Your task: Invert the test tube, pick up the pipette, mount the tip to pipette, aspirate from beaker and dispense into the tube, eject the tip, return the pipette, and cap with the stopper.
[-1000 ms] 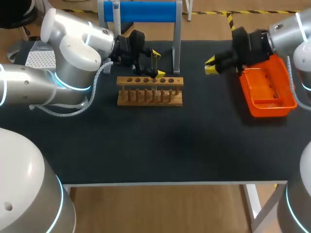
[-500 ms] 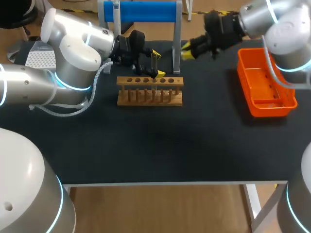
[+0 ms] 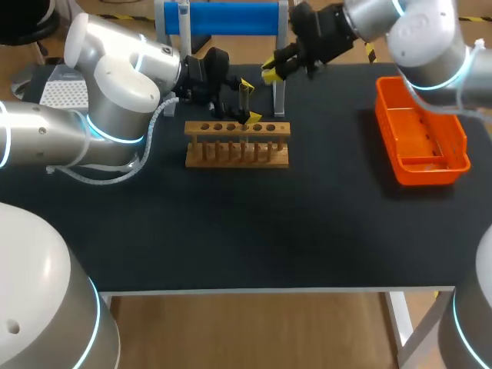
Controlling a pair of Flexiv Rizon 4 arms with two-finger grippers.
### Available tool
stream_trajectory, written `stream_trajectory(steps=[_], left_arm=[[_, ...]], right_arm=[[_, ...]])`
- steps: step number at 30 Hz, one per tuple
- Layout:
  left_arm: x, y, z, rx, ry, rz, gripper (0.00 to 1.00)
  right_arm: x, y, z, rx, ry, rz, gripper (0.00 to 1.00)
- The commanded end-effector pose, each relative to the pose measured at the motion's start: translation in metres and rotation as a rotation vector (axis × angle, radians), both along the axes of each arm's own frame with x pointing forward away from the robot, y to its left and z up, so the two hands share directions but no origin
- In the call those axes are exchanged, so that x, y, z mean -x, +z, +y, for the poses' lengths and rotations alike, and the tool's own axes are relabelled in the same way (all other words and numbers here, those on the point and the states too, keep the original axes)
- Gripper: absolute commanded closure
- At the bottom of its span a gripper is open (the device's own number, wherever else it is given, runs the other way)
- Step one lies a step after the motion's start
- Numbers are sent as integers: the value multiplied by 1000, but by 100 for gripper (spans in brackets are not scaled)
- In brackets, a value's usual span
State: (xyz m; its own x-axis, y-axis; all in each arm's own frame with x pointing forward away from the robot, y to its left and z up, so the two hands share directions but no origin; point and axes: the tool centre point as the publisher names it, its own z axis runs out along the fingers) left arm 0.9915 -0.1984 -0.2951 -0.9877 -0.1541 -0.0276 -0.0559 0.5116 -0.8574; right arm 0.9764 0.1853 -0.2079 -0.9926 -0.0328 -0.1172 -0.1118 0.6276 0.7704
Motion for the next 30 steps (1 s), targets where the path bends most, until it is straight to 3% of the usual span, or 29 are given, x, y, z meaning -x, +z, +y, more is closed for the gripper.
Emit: stream_trajectory(steps=[1,17,30], left_arm=[[-1,0,0,-1,-2,2,0],[-1,0,0,-1,-2,2,0],[-1,0,0,-1,-2,2,0]], right_arm=[[-7,2,12,12,13,8,100],[-10,-1,35,10,32,3,100],[-5,-8,37,22,43,8,100]])
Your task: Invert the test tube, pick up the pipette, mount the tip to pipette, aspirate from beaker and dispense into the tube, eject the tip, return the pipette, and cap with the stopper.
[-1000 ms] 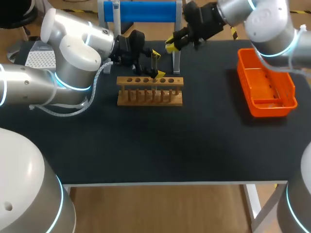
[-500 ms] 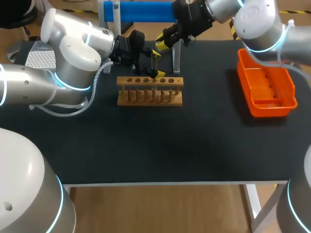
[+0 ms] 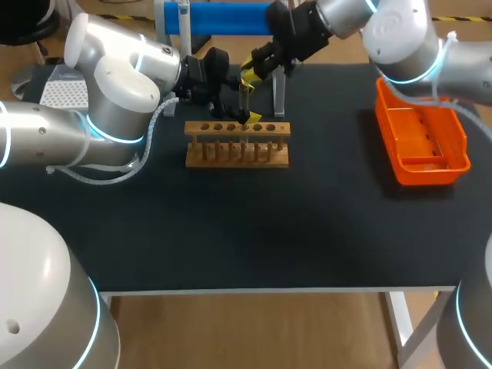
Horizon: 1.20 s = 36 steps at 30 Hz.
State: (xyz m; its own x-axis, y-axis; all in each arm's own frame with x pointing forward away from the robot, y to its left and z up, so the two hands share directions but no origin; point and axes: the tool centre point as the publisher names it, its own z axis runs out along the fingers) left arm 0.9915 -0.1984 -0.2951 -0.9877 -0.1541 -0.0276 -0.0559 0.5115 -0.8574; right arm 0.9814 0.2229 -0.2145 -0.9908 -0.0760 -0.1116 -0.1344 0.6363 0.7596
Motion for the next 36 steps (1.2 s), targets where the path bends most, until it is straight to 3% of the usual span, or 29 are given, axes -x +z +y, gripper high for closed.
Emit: stream_trajectory(steps=[1,16,26,36], left_arm=[[-1,0,0,-1,-2,2,0],[-1,0,0,-1,-2,2,0],[-1,0,0,-1,-2,2,0],[-1,0,0,-1,-2,2,0]], right_arm=[[0,-2,-1,5,1,6,100],[5,-9,-1,16,6,12,100],[4,2,0,-19,-10,-3,100],[15,5,4,-38,9,2,100]])
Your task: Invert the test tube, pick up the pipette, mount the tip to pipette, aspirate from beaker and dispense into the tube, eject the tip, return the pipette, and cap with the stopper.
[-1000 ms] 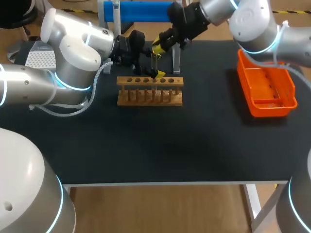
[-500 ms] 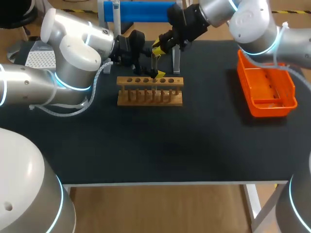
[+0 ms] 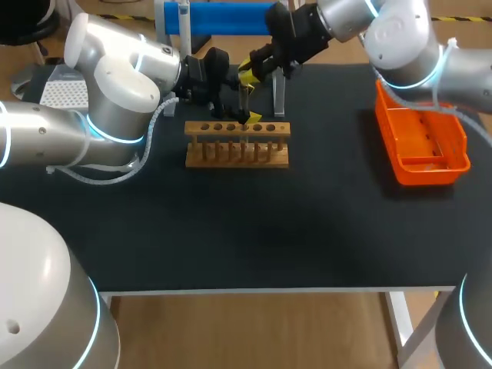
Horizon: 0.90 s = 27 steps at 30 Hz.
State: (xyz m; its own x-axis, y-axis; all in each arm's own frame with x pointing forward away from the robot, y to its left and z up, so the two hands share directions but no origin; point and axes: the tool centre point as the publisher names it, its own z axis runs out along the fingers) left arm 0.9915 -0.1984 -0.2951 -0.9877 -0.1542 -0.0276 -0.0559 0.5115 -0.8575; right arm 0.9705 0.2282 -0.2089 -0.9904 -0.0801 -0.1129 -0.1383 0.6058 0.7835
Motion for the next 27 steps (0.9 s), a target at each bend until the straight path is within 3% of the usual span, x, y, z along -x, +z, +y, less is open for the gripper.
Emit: stream_trajectory(steps=[1,16,27], left_arm=[[-1,0,0,-1,-2,2,0],[-1,0,0,-1,-2,2,0],[-1,0,0,-1,-2,2,0]], right_arm=[[5,-1,-2,0,1,1,100],[6,-15,-6,22,-6,17,100],[3,-9,-8,-12,-33,14,100]])
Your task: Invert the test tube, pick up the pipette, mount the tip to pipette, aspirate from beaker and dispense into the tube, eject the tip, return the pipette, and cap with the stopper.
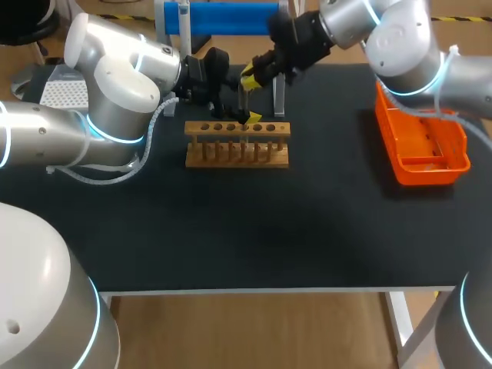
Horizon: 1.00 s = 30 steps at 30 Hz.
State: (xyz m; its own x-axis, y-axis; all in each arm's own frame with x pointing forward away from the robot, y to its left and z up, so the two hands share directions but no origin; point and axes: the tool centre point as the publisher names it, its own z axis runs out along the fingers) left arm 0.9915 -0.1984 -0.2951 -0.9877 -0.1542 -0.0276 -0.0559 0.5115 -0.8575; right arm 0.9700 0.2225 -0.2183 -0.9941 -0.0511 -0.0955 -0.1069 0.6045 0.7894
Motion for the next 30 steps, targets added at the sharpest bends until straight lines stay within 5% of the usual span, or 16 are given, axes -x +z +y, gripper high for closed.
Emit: stream_trajectory(steps=[1,30], left_arm=[[-1,0,0,-1,-2,2,0],[-1,0,0,-1,-2,2,0]], right_arm=[[2,1,-2,-8,-6,-4,100],[10,-17,-2,-48,-47,27,100]])
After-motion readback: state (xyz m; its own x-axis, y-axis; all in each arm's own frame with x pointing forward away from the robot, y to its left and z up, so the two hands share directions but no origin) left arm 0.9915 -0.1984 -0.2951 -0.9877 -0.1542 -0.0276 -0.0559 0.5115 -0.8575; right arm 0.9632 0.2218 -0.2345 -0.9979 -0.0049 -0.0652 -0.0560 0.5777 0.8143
